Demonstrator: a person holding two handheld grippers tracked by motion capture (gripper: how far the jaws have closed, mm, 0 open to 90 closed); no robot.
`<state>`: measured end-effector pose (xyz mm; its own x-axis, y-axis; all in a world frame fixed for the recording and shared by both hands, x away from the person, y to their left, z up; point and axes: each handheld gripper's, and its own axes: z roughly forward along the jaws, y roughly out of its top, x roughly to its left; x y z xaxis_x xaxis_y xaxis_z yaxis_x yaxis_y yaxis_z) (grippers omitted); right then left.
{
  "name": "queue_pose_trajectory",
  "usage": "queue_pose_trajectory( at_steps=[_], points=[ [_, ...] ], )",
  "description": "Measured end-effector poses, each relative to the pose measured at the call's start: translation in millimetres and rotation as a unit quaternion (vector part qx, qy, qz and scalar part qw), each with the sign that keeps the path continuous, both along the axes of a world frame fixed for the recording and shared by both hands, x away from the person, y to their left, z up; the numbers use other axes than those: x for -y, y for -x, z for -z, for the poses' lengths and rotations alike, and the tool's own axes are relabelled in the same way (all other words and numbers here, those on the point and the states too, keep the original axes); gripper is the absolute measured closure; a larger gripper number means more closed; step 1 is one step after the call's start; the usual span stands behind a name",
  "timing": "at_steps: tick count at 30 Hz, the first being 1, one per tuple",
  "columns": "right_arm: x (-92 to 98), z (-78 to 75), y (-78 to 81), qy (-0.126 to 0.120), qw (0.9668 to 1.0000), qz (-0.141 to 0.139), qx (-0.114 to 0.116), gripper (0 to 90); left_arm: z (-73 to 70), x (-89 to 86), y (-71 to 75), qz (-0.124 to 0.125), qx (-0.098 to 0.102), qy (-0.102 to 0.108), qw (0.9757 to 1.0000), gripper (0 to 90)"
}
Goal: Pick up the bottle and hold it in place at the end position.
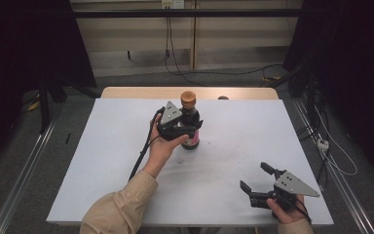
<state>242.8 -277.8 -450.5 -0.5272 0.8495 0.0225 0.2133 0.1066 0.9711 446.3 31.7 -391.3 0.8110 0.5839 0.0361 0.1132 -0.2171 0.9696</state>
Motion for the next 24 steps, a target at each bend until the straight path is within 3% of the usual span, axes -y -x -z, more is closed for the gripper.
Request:
queue_pose_trajectory(
  at_steps=[6, 10, 14, 20, 24],
  points=[
    [0.1, 0.4, -0.4, 0.0, 1.0, 0.0, -0.001, 4.0, 2.2, 1.3, -6.9, 0.033, 0.008, 0.004, 0.9994, 25.6],
    [0.2, 0.6, -0.3, -0.001, 1.0, -0.001, -0.003, 4.1, 2.8, -3.1, -10.4, 0.024, -0.006, 0.014, 0.9996, 25.4],
    [-0.7, 1.0, -0.2, 0.003, 1.0, -0.003, -0.006, 4.1, 1.7, -1.6, -7.7, 0.018, -0.002, 0.003, 0.9998, 25.1],
    [-2.0, 0.7, 0.1, 0.008, 0.9999, -0.005, -0.005, 4.1, 1.9, -4.1, -3.1, 0.005, -0.018, 0.003, 0.9998, 22.6],
    [-2.8, 0.6, -0.3, 0.009, 0.9999, -0.005, -0.006, 4.1, 3.4, -7.3, -1.2, 0.005, -0.024, -0.01, 0.9996, 20.0]
  ],
)
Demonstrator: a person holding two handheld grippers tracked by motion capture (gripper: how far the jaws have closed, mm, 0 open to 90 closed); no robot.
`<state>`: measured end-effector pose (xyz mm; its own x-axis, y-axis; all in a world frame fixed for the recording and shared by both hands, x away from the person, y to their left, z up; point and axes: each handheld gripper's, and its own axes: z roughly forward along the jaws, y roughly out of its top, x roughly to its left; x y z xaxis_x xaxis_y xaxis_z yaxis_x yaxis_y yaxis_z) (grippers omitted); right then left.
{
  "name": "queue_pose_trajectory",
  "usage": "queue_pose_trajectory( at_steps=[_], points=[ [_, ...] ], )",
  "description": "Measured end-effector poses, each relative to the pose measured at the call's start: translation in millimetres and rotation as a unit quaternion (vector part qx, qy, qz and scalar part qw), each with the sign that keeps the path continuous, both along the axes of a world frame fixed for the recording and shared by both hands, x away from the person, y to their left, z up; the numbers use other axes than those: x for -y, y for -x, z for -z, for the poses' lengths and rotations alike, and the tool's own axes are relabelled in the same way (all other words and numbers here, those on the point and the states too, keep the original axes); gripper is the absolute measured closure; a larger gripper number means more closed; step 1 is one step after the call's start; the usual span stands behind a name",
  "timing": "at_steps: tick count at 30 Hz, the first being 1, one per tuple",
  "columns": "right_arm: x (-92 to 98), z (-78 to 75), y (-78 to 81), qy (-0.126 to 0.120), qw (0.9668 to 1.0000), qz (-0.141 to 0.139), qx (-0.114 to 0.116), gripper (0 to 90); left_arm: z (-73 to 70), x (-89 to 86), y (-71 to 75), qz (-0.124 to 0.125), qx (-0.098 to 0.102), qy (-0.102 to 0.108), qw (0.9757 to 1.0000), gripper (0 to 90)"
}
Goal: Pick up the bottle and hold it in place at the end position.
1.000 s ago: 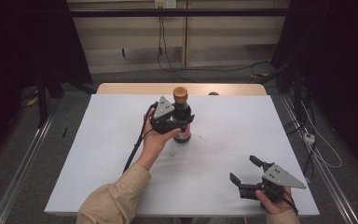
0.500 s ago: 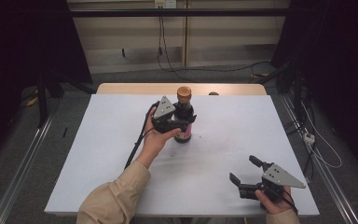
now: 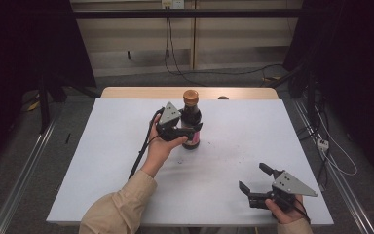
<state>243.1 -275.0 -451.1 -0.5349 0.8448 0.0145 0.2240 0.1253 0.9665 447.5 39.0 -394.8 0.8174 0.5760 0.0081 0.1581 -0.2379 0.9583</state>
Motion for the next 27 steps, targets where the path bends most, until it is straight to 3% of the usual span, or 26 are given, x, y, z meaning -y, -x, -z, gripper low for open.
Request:
queue_pose_trajectory(
  at_steps=[2, 8, 15, 18, 27],
  points=[
    [-0.6, -0.2, 0.1, 0.001, 1.0, -0.001, 0.001, 4.1, 0.2, -1.3, 2.1, -0.002, -0.001, 0.006, 1.0, 19.9],
    [-3.8, 0.7, -3.8, 0.0, 0.9999, -0.003, -0.012, 3.8, 4.2, -4.5, 5.7, -0.013, 0.004, -0.002, 0.9999, 20.2],
    [-7.9, -2.8, -12.7, -0.001, 0.9998, -0.006, -0.02, 3.6, 11.4, -2.7, 4.2, -0.007, -0.008, -0.007, 0.9999, 25.9],
    [-9.9, -5.9, -16.7, -0.005, 0.9997, -0.005, -0.023, 3.4, 15.3, -1.3, 3.3, -0.006, -0.003, -0.002, 1.0, 27.6],
    [-14.8, -11.1, -28.4, -0.013, 0.9991, -0.005, -0.039, 3.4, 18.2, -0.8, -1.7, -0.001, -0.011, 0.017, 0.9998, 26.5]
  ],
)
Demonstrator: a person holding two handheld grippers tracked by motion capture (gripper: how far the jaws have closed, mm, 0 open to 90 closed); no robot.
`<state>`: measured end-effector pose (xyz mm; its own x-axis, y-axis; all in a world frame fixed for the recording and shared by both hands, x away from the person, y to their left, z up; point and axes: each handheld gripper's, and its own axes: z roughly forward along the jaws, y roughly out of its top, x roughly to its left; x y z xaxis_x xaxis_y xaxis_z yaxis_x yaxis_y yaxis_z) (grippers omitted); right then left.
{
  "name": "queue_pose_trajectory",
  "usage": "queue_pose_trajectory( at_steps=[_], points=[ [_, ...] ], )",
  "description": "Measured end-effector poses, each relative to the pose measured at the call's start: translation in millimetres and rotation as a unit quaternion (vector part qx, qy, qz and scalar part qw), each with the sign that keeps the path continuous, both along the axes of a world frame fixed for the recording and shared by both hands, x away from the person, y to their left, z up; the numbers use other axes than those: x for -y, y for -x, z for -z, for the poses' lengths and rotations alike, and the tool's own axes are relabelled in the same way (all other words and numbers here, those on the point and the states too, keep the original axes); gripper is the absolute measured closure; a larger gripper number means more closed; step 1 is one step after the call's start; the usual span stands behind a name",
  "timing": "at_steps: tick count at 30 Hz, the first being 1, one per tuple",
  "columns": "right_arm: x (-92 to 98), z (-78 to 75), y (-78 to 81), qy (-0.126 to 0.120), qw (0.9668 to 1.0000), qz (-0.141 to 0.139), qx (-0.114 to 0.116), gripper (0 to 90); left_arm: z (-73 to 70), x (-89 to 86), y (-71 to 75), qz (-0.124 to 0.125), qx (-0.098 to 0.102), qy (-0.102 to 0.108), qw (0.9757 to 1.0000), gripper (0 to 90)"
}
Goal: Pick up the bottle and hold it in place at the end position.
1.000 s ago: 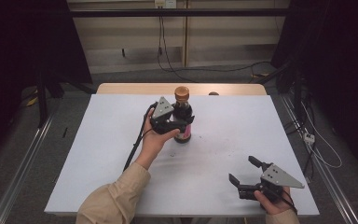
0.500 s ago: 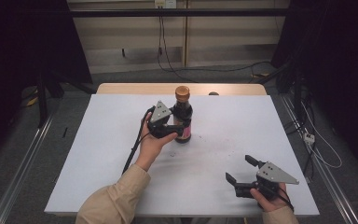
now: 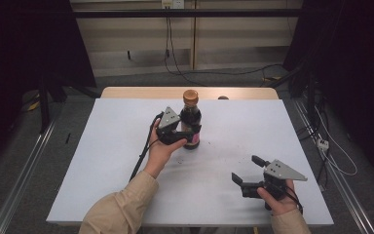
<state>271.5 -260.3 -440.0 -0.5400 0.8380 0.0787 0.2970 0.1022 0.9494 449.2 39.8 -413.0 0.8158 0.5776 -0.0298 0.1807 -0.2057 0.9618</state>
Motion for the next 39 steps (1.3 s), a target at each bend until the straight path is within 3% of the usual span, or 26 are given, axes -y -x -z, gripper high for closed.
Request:
queue_pose_trajectory(
  at_steps=[5, 11, 12, 17, 30, 39],
  points=[
    [-1.0, -1.4, -5.2, -0.004, 1.0, 0.001, -0.004, 3.3, -0.5, 1.8, 1.1, -0.001, -0.003, 0.006, 1.0, 29.6],
    [-5.0, -6.9, -14.1, 0.001, 0.9999, 0.001, -0.01, 3.2, -0.9, -0.3, 0.0, 0.007, 0.001, -0.005, 1.0, 30.0],
    [-5.9, -8.4, -16.1, 0.002, 0.9999, 0.005, -0.012, 3.2, -0.6, 0.8, 0.4, 0.004, -0.001, 0.002, 1.0, 30.0],
    [-9.2, -17.9, -25.9, -0.001, 0.9996, 0.022, -0.019, 2.5, -0.2, 0.0, 0.0, 0.006, 0.001, -0.003, 1.0, 30.1],
    [-26.8, -37.3, -55.1, -0.018, 0.9993, 0.018, -0.026, 6.9, 0.1, 0.9, 1.1, 0.002, -0.001, 0.003, 1.0, 30.1],
    [-35.5, -61.1, -78.7, -0.025, 0.9991, 0.013, -0.033, 7.0, 0.3, 0.7, 1.0, 0.002, -0.001, 0.004, 1.0, 30.1]
  ],
)
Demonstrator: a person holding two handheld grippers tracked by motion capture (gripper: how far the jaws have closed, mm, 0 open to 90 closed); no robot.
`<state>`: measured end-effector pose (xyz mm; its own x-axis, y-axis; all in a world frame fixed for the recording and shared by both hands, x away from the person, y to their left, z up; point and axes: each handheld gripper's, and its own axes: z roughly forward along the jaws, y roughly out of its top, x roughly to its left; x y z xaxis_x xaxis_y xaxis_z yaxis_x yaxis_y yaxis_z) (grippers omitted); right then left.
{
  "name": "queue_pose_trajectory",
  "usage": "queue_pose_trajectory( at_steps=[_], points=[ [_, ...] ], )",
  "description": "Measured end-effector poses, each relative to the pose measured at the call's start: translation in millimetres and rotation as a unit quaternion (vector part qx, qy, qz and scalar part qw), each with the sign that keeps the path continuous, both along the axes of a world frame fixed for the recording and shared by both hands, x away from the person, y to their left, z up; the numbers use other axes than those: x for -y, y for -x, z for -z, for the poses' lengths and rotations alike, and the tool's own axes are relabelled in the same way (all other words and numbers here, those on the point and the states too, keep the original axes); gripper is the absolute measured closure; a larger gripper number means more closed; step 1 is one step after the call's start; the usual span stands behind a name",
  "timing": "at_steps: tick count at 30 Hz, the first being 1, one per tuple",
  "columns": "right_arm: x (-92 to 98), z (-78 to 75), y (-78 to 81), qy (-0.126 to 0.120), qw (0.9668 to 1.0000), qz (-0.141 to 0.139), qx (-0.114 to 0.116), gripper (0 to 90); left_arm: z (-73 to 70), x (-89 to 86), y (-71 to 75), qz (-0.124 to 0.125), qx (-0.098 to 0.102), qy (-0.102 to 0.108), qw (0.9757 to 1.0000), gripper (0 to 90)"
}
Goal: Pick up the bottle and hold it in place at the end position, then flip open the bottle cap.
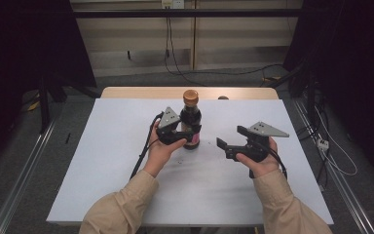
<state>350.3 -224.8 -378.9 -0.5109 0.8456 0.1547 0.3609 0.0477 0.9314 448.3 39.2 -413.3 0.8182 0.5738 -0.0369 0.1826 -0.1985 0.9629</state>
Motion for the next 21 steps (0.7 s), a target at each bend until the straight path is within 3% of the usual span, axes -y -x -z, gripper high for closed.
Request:
queue_pose_trajectory(
  at_steps=[4, 12, 21],
  points=[
    [-2.1, -9.0, -8.9, 0.01, 0.9999, 0.002, 0.004, 6.9, 0.0, 0.0, 0.0, 0.0, 0.0, 0.0, 1.0, 30.1],
    [-3.0, -18.5, -18.2, 0.005, 0.9999, 0.005, 0.009, 7.4, 0.1, 0.3, 0.2, 0.0, 0.0, 0.003, 1.0, 30.2],
    [-2.2, -26.0, -28.2, 0.0, 1.0, -0.004, 0.003, 18.2, 0.5, 0.0, 1.4, -0.002, -0.001, 0.005, 1.0, 30.1]
  ],
)
